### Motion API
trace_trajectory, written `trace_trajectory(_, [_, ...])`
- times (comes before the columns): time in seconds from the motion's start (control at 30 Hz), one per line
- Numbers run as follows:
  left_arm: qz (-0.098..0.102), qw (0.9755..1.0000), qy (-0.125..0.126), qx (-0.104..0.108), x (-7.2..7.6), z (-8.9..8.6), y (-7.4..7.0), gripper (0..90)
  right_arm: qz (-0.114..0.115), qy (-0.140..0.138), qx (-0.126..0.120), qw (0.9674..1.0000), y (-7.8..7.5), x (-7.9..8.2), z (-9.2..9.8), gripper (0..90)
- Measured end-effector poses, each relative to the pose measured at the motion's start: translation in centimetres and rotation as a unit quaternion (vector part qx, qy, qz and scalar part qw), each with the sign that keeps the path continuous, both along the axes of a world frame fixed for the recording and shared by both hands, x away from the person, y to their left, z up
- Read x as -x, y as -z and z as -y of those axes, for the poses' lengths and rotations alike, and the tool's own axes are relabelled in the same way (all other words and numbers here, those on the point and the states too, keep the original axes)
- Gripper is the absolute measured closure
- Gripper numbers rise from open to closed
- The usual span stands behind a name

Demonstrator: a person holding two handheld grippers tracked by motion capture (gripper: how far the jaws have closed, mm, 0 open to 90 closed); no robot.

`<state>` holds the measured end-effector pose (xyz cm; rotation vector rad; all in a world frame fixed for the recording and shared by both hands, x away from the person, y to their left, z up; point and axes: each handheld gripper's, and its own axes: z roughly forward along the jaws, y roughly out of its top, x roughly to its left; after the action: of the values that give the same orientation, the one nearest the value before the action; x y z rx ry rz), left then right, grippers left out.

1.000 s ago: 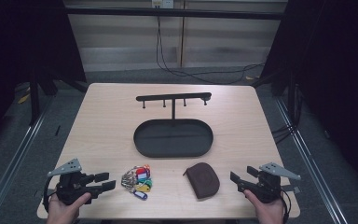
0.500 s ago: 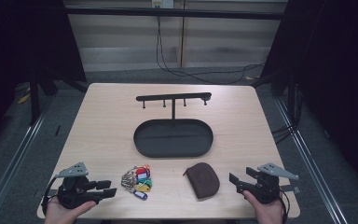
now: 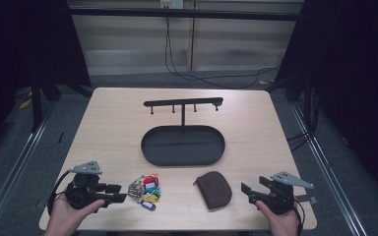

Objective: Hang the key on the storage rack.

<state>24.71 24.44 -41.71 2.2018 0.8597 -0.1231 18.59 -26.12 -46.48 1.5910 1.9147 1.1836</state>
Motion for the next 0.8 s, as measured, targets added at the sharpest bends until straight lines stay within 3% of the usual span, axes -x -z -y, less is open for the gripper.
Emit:
trace_trajectory(0.13, [-0.004,0.9999,0.004,-0.009,-0.7,0.4,0.3,56.9,-0.001,0.001,0.003,1.0000,0.0,0.0,0.0,23.5])
trace_trajectory(0.23, [-0.012,0.9993,0.009,-0.035,-1.2,0.9,0.4,58.4,-0.001,0.004,0.005,1.0000,0.0,0.0,0.0,23.5])
trace_trajectory(0.27, [-0.012,0.9993,0.009,-0.035,-1.2,0.9,0.4,58.4,-0.001,0.003,0.004,1.0000,0.0,0.0,0.0,23.5])
trace_trajectory(0.4, [-0.032,0.9975,0.011,-0.062,-1.8,1.6,0.2,58.4,-0.002,0.003,0.008,1.0000,0.1,-0.1,-0.1,23.5])
trace_trajectory(0.7, [-0.054,0.9957,0.032,-0.068,-2.7,2.7,-0.9,53.9,-0.001,0.001,0.011,0.9999,0.1,-0.1,-0.2,23.3])
trace_trajectory(0.8, [-0.055,0.9935,0.046,-0.088,-3.1,3.2,-1.2,54.8,-0.003,0.001,0.011,0.9999,0.1,-0.1,-0.2,23.2])
